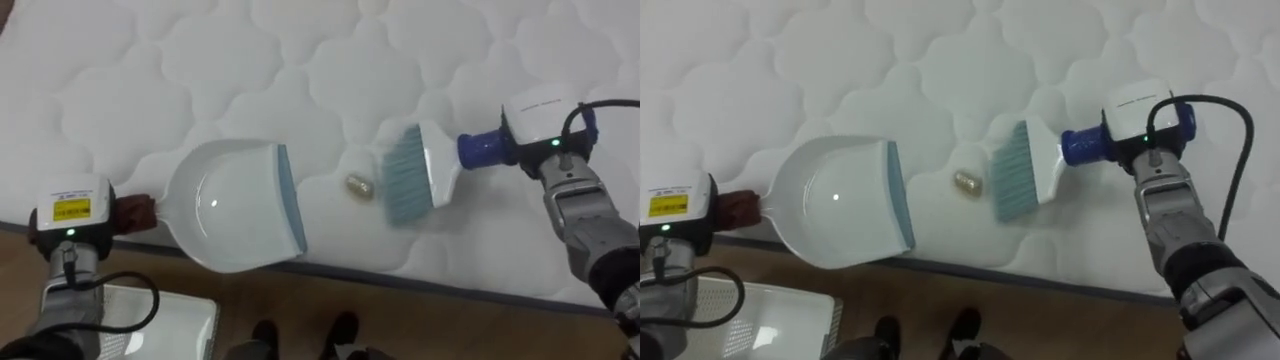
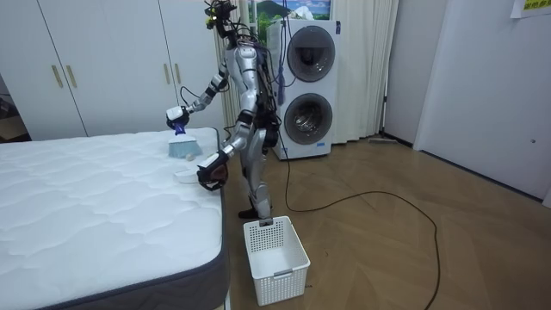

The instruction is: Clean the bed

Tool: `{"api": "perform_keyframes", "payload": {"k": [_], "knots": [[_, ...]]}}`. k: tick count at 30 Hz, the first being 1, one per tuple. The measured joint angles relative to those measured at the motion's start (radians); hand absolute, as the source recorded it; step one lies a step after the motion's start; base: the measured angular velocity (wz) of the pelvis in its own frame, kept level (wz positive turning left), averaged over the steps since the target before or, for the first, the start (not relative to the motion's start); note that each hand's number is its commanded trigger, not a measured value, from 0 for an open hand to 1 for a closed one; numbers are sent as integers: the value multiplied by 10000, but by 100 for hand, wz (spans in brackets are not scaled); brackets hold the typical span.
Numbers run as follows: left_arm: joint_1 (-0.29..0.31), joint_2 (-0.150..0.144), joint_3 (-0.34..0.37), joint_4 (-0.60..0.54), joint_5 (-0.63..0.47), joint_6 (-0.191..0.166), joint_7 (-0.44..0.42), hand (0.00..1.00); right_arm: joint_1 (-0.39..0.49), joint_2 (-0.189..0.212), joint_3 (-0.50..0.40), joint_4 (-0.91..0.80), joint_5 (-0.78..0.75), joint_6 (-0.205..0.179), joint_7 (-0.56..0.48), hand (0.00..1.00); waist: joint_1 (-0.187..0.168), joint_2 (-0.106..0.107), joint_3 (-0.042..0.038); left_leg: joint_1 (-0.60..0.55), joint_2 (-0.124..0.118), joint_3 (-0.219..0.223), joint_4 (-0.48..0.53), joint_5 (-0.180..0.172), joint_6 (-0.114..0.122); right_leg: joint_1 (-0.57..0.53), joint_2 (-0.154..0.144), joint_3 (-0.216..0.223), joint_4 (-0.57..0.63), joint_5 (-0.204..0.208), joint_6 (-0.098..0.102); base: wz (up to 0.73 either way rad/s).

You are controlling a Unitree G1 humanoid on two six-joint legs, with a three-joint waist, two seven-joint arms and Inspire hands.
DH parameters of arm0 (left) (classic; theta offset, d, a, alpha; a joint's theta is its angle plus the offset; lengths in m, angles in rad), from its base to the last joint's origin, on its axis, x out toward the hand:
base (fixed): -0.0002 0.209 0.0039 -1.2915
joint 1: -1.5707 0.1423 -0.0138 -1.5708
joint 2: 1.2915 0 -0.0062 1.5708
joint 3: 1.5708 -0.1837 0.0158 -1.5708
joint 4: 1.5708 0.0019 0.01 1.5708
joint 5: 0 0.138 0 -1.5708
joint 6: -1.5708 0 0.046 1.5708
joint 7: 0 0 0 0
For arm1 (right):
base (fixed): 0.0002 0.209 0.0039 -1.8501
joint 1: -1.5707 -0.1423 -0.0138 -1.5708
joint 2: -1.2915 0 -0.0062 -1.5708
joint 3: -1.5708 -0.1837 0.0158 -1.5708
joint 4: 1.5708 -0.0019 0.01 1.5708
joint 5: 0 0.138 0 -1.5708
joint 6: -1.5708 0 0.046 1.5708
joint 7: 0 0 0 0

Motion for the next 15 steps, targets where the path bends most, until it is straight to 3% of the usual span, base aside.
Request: {"api": "perform_keyframes", "payload": {"k": [8,15], "knots": [[1,-195,0,-25,-9,209,-81,100,204,298,18,-305,-34,156,-193,100,71,33,4,18,2,4,30,13,16,55,-1,-10,-16,-7,13,0],[29,-517,1,-26,-2,398,-280,100,451,715,24,-517,-148,342,-131,100,119,293,-42,107,-11,4,-62,17,9,105,-3,-15,-33,-8,15,0]]}}
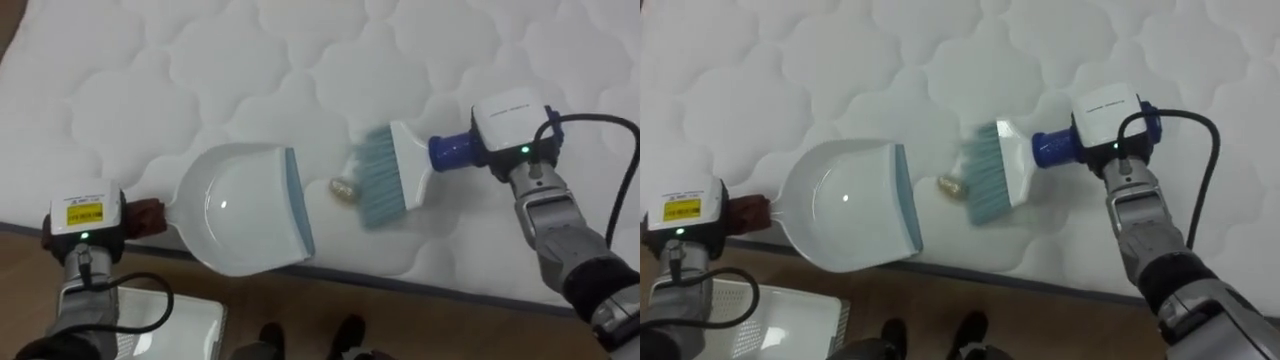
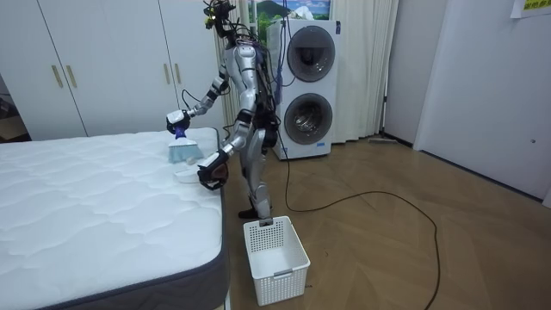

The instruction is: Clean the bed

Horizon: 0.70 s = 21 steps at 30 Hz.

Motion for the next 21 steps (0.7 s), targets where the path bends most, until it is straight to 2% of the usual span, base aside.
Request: {"api": "perform_keyframes", "payload": {"k": [6,11,15,21], "knots": [[95,-92,23,-130,-9,10,-103,100,443,11,-3,-254,-355,26,104,100,-5,171,10,80,-16,-3,-61,3,-7,64,-7,-18,-31,-5,7,0],[111,-88,-6,-131,-312,-6,-262,100,710,247,-2,-426,-623,70,306,100,-87,202,3,82,-103,-7,-55,8,-11,62,-26,14,-34,-36,29,0],[126,-89,-6,-134,-396,-20,-277,100,811,356,2,-748,-621,292,654,100,-93,208,0,71,-91,-9,-7,9,-11,62,-22,17,-29,-37,29,0],[205,-96,-16,-151,-401,-26,-276,100,923,382,11,-1051,-575,296,911,100,-95,278,-41,46,-16,-8,107,10,-10,80,9,56,-19,-43,39,-2]]}}
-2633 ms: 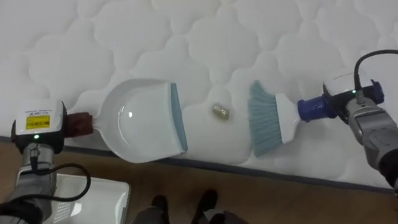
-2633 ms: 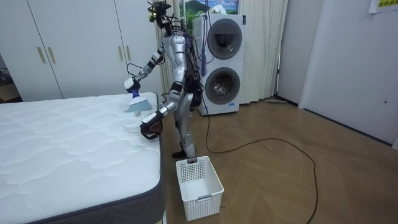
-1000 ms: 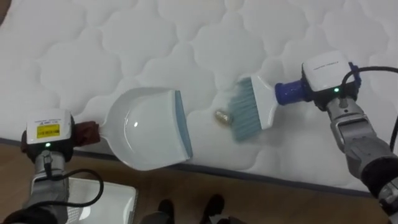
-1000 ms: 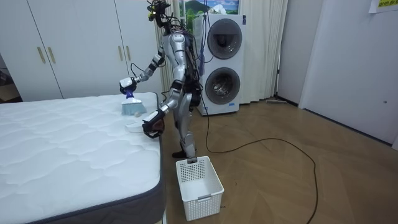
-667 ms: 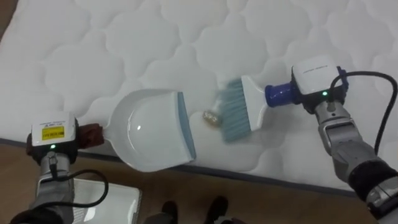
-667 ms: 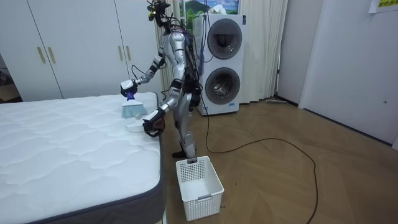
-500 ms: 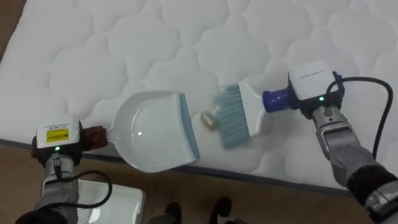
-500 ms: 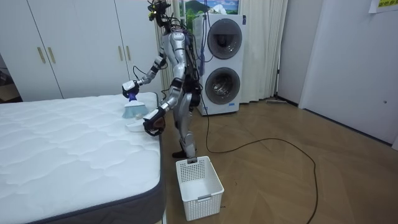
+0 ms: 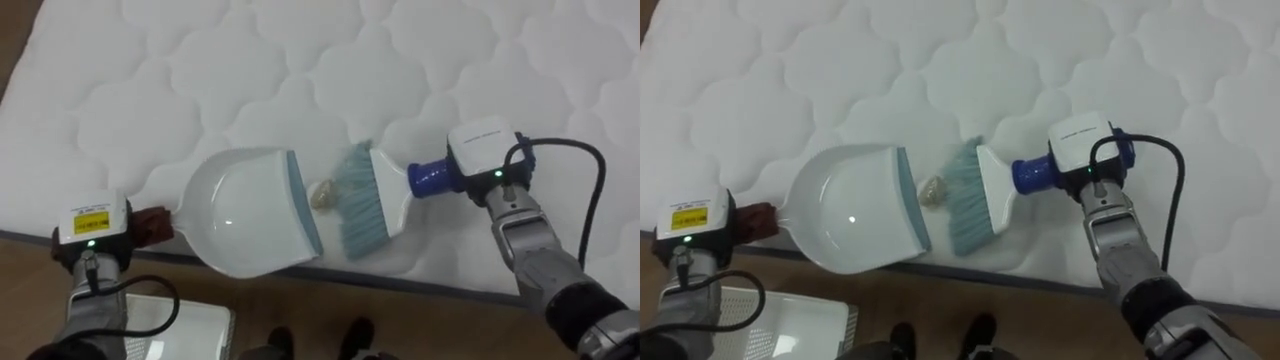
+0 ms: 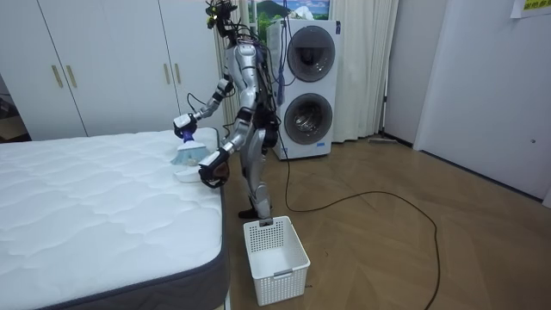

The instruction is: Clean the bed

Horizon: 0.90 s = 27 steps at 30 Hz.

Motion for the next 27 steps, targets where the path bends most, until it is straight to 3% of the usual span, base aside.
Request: {"api": "perform_keyframes", "payload": {"k": [6,12,27], "knots": [[159,-31,-294,-27,-372,-2,1,100,699,7,111,-926,-10,-14,186,100,-59,117,-69,22,1,1,-30,1,-3,27,3,-2,3,-31,5,0],[195,-60,-385,-34,-490,2,-7,100,1073,36,488,-1126,-9,-100,495,100,-62,142,-83,18,3,-1,-34,4,-9,26,-4,-12,15,-54,6,0],[224,-266,-387,-27,-519,-14,-2,100,1083,72,498,-1963,57,-218,802,100,-20,164,-87,87,-125,-46,-9,2,-5,-23,-192,-62,366,-275,43,2]]}}
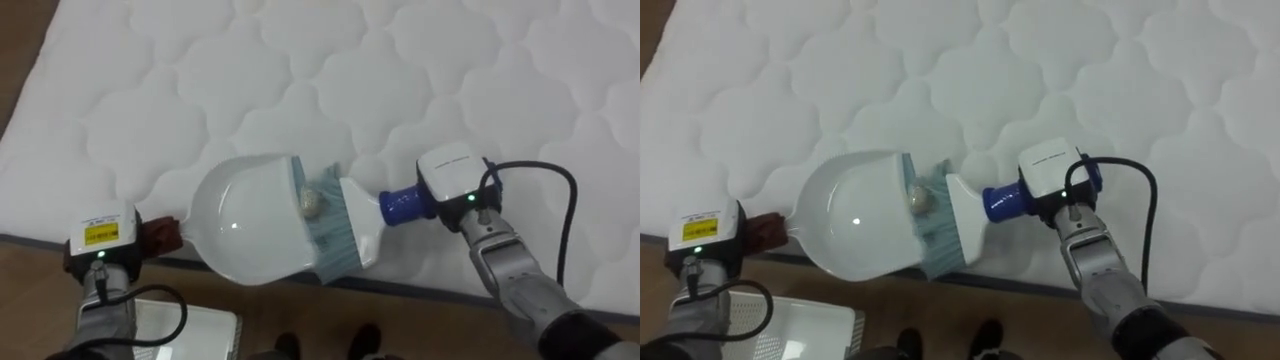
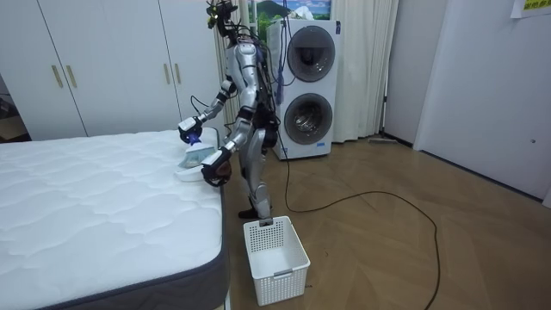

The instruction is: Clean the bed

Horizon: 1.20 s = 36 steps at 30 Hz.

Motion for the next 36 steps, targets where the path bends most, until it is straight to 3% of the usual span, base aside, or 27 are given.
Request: {"api": "perform_keyframes", "payload": {"k": [4,12,36], "knots": [[21,-47,-62,0,-183,-25,0,100,14,42,147,0,79,-5,2,100,2,57,1,-1,1,-1,7,0,0,0,-4,-4,13,-2,-3,0],[57,-76,-155,1,-182,-26,7,100,63,242,386,0,86,-147,141,100,2,224,-85,24,-9,4,-33,0,0,5,-20,-14,21,-19,-11,0],[181,-123,-161,-4,-191,-38,117,100,62,378,674,0,328,-269,329,100,35,224,-84,153,-78,28,-217,3,4,31,-70,-2,5,-81,49,0]]}}
